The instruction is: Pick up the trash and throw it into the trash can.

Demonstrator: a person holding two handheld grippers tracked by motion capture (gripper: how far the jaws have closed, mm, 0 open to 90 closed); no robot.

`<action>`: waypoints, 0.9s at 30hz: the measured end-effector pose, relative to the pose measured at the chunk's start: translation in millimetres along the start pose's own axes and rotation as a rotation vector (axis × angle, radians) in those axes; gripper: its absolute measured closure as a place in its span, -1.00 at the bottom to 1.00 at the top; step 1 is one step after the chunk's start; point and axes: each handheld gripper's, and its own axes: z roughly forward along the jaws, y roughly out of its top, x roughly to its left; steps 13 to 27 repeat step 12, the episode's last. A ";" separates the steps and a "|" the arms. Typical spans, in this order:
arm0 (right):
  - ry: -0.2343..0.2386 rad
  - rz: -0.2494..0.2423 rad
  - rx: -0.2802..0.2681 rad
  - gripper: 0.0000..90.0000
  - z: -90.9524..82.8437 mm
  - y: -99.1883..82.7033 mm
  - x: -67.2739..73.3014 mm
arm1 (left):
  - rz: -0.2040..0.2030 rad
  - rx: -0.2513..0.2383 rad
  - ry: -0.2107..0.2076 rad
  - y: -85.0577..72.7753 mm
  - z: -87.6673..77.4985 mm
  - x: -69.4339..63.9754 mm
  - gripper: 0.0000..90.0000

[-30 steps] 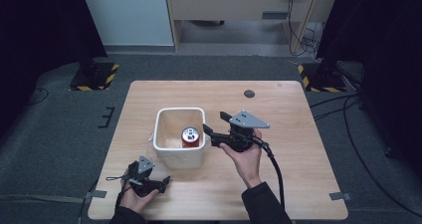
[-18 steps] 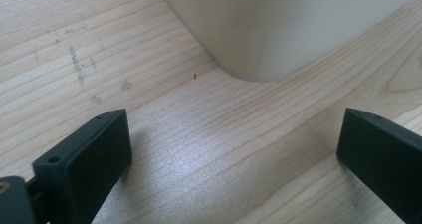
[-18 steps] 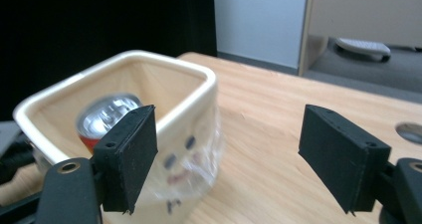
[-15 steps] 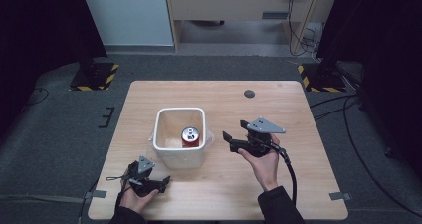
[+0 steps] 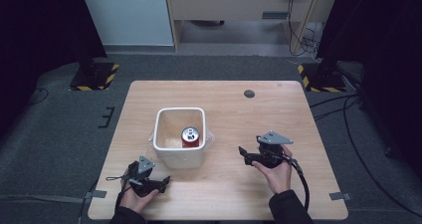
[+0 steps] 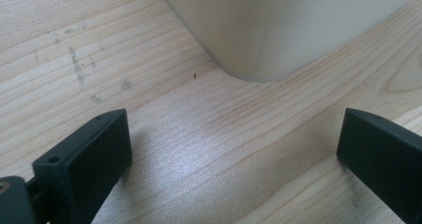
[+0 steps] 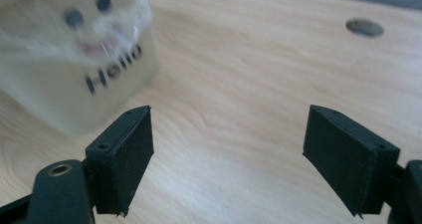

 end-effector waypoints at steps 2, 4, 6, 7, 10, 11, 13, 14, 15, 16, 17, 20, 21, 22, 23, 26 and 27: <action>-0.006 0.001 0.031 -0.57 -0.5 -10.5 -4.0 | 0.000 0.000 0.000 0.0 0.0 0.0 -1.00; -0.011 0.003 0.052 -0.57 -1.5 -20.8 -8.9 | 0.000 0.000 0.000 0.0 0.0 0.0 -1.00; -0.024 0.012 0.069 -0.57 -2.7 -30.0 -14.1 | 0.000 0.000 0.000 0.0 0.0 0.0 -1.00; -0.029 0.018 0.072 -0.58 -3.1 -34.5 -16.8 | 0.000 0.000 0.000 0.0 0.0 0.0 -1.00; -0.063 -0.013 0.179 -0.69 -0.4 -42.3 -21.5 | 0.000 0.000 0.000 0.0 0.0 0.0 -1.00; -0.068 -0.021 0.211 -0.68 1.0 -45.3 -22.0 | 0.000 0.000 0.000 0.0 0.0 0.0 -1.00; -0.068 -0.021 0.211 -0.68 1.0 -45.3 -22.0 | 0.000 0.000 0.000 0.0 0.0 0.0 -1.00; -0.068 -0.021 0.211 -0.68 1.0 -45.3 -22.0 | 0.000 0.000 0.000 0.0 0.0 0.0 -1.00; -0.068 -0.021 0.211 -0.68 1.0 -45.3 -22.0 | 0.000 0.000 0.000 0.0 0.0 0.0 -1.00; -0.068 -0.021 0.211 -0.68 1.0 -45.3 -22.0 | 0.000 0.000 0.000 0.0 0.0 0.0 -1.00; -0.068 -0.021 0.211 -0.68 1.0 -45.3 -22.0 | 0.000 0.000 0.000 0.0 0.0 0.0 -1.00; -0.068 -0.021 0.211 -0.68 1.0 -45.3 -22.0 | 0.000 0.000 0.000 0.0 0.0 0.0 -1.00; -0.068 -0.021 0.211 -0.68 1.0 -45.3 -22.0 | 0.000 0.000 0.000 0.0 0.0 0.0 -1.00; -0.068 -0.021 0.211 -0.68 1.0 -45.3 -22.0 | 0.000 0.000 0.000 0.0 0.0 0.0 -1.00; -0.068 -0.021 0.211 -0.68 1.0 -45.3 -22.0 | 0.000 0.000 0.000 0.0 0.0 0.0 -1.00; -0.068 -0.021 0.211 -0.68 1.0 -45.3 -22.0 | 0.000 0.000 0.000 0.0 0.0 0.0 -1.00; -0.068 -0.021 0.211 -0.68 1.0 -45.3 -22.0 | 0.000 0.000 0.000 0.0 0.0 0.0 -1.00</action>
